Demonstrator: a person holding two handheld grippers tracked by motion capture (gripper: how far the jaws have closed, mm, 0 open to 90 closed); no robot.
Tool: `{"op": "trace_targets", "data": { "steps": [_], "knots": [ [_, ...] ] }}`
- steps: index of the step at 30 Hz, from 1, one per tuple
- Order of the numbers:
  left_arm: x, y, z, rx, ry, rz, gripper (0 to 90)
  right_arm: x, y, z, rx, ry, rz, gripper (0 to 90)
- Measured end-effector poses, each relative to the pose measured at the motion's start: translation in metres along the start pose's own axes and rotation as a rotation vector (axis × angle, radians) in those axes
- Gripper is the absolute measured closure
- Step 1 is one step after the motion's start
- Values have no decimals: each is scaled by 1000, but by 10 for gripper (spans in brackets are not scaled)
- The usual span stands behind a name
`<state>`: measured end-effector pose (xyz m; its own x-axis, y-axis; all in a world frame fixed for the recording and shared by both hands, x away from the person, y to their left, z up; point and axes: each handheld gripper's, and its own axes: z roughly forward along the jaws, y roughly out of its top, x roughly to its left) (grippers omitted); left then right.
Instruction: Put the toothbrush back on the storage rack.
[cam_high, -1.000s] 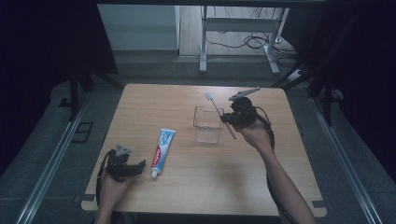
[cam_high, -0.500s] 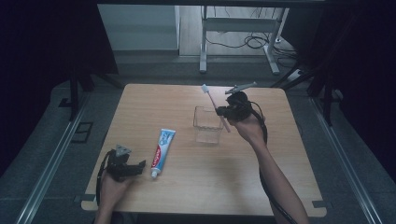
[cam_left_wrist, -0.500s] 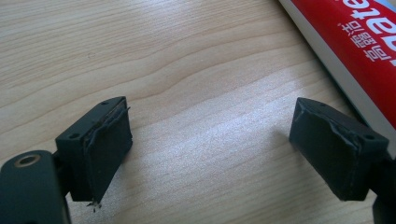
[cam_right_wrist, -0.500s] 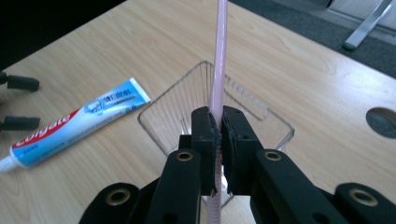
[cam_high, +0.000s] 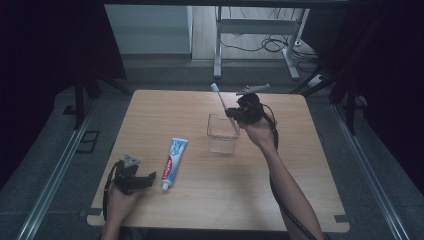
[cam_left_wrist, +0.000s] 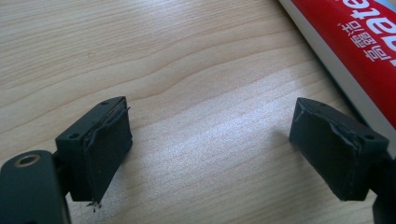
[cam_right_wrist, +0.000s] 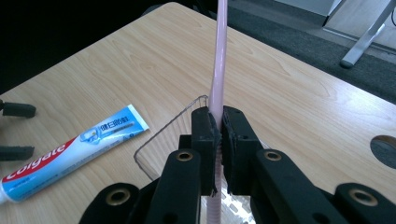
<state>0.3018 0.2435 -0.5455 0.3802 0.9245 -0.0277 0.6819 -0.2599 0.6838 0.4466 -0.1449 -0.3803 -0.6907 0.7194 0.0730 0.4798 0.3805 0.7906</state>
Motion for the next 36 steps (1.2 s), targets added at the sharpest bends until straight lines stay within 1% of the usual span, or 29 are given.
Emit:
{"op": "trace_targets", "data": {
  "steps": [2,7,13,24,36],
  "knots": [
    [0,0,0,0,-1,0,127,-1,0,4,-4,0,-4,838],
    [0,0,0,0,-1,0,127,-3,-4,13,-15,-9,4,837],
    [0,0,0,0,0,1,127,-5,-10,24,-7,-17,7,837],
    [0,0,0,0,-1,0,127,-6,-24,40,26,-20,5,837],
    [0,0,0,0,-1,-1,128,-8,-38,54,63,-18,17,836]
  ]
}}
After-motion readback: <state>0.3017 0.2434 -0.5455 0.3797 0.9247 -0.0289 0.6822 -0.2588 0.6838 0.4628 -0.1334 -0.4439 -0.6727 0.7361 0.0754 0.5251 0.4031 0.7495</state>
